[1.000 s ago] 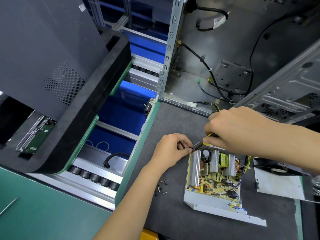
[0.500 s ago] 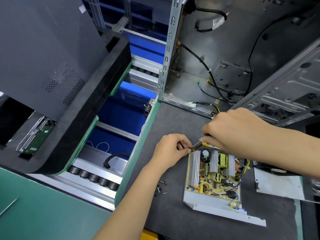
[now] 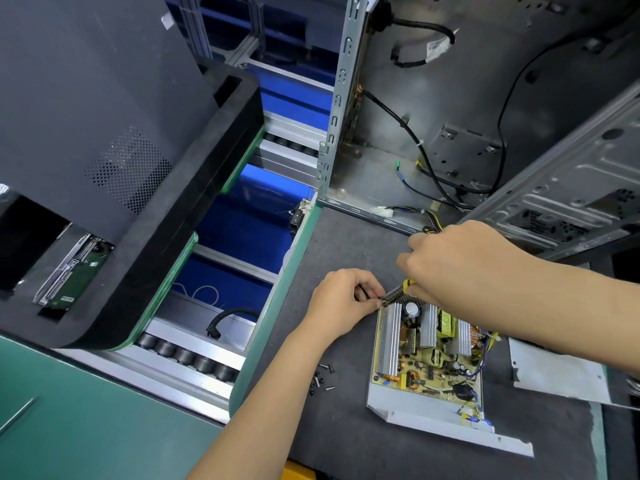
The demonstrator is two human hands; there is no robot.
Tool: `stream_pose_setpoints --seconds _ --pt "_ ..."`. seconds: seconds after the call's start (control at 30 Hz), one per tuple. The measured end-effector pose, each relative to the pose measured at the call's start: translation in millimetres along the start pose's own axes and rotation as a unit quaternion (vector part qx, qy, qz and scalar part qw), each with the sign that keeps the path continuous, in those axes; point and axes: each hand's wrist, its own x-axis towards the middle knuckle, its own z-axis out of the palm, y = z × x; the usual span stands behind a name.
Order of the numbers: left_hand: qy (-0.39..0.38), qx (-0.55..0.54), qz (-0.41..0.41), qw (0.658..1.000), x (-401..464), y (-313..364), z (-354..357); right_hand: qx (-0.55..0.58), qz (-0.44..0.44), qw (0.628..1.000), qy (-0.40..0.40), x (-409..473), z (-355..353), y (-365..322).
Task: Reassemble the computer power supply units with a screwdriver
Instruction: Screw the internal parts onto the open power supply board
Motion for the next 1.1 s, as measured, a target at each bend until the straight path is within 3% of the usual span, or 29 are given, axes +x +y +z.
stream_pose_setpoints --seconds 0.83,1.1 --pt "-0.010 -0.028 -0.003 1.000 0.9 -1.3 -1.5 0.096 0.003 0.995 -0.006 -17.5 12.3 -1.3" --pt "-0.002 -0.016 -0.006 1.000 2.6 -0.7 -0.6 0.060 0.031 0.997 -0.030 -19.6 17.1 -2.1"
